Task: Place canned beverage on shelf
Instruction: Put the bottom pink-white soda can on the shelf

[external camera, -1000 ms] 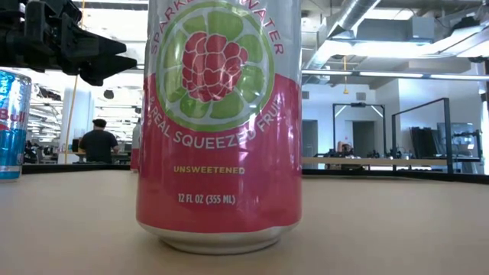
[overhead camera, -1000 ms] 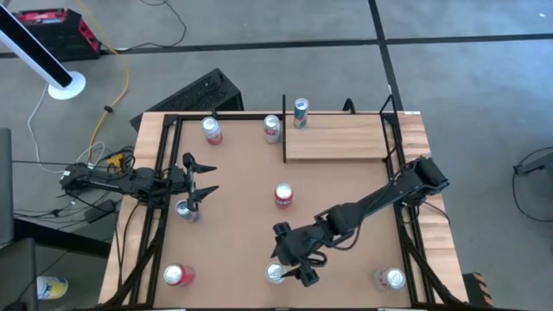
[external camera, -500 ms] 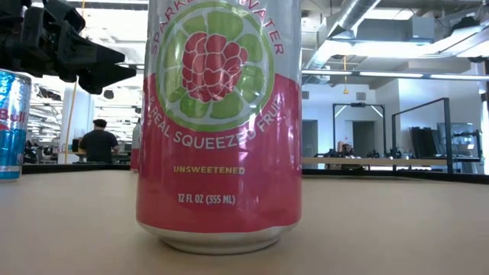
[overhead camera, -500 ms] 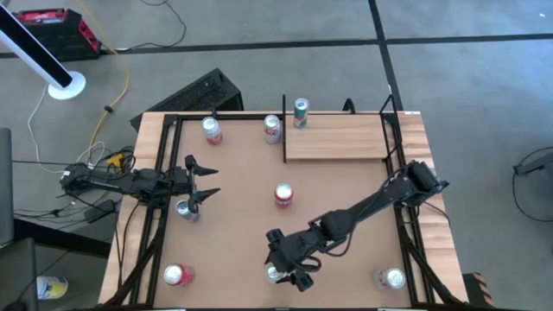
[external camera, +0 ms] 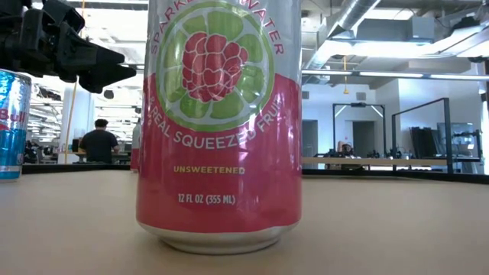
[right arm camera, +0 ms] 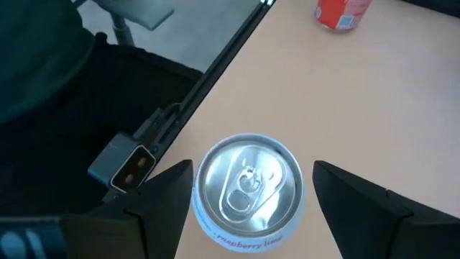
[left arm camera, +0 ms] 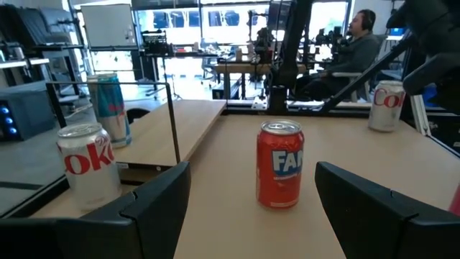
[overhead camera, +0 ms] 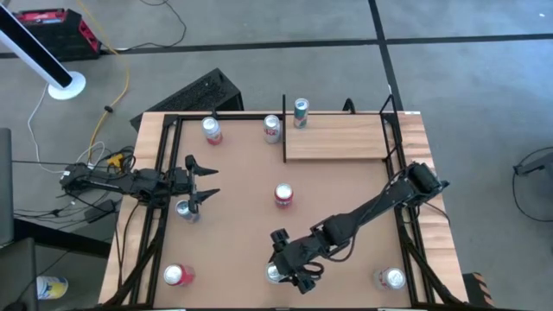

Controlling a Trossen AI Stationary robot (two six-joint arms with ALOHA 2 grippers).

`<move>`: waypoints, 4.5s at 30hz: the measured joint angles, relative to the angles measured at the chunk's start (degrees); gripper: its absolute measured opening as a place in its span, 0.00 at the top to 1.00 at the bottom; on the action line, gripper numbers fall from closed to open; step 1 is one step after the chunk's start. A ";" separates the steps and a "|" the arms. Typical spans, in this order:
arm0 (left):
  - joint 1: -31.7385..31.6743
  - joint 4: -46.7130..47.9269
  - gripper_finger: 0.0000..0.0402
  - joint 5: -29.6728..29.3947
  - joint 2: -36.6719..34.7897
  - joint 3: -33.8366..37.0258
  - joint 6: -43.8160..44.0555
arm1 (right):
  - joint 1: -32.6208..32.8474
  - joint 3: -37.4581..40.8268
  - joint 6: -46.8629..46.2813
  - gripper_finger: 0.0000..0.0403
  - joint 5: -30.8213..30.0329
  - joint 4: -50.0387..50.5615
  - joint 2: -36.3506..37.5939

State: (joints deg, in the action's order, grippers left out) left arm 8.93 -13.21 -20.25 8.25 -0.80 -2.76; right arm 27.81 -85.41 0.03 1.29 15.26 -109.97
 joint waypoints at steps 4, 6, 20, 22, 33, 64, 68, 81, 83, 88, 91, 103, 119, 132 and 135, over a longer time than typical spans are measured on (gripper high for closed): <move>-0.01 0.00 0.29 0.00 0.00 0.00 0.26 | 0.00 0.00 -0.56 0.22 -0.38 -0.08 0.00; 0.00 0.02 0.29 0.01 0.00 0.01 0.28 | 0.10 0.00 -1.33 0.22 -1.15 0.20 0.00; -0.02 0.02 0.29 0.00 0.00 0.00 0.39 | 0.44 1.52 -3.26 0.22 -1.41 -0.38 0.06; -0.01 0.02 0.29 0.00 0.00 0.00 0.39 | 0.46 2.27 -3.24 0.22 -1.41 -1.88 0.09; -0.02 0.02 0.29 0.00 0.00 0.00 0.39 | 0.47 1.84 -2.69 0.22 -1.37 -2.09 0.09; -0.01 0.04 0.29 0.00 0.00 0.00 0.39 | 1.36 -0.57 -5.64 0.22 -2.90 2.33 0.04; 0.00 0.04 0.29 0.00 0.00 0.00 0.39 | 1.36 1.52 -5.77 0.22 -3.17 -0.59 0.04; 0.00 0.07 0.29 0.00 -0.01 0.00 0.39 | 1.33 3.91 -5.51 0.22 -3.73 -3.75 0.00; -0.02 0.04 0.29 0.00 -0.02 0.00 0.39 | 1.31 3.91 -5.39 0.23 -3.66 -3.65 0.00; 0.00 0.07 0.29 0.00 -0.02 0.00 0.39 | 0.94 3.91 -4.68 0.29 -2.73 -3.55 0.04; -0.02 0.07 0.29 0.00 0.00 0.00 0.39 | 0.91 3.91 -4.46 0.32 -2.75 -3.51 0.10; -0.01 0.37 0.29 0.00 -0.02 0.00 0.34 | -1.81 4.15 -4.50 0.35 -4.19 3.35 3.75; 0.00 0.50 0.29 0.00 -0.02 0.00 0.24 | -6.97 3.58 -6.68 0.35 -4.06 20.42 5.29; 0.00 0.26 0.29 0.00 -0.02 0.01 0.22 | -6.30 3.90 -12.82 0.21 -4.50 18.94 4.93; -0.01 0.26 0.29 0.00 -0.02 0.00 0.22 | -6.11 4.07 -13.15 0.17 -4.45 18.55 4.70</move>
State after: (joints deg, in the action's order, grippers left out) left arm 8.92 -12.95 -20.25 8.23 -0.80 -2.55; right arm 21.70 -81.34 -13.12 -3.16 33.81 -105.27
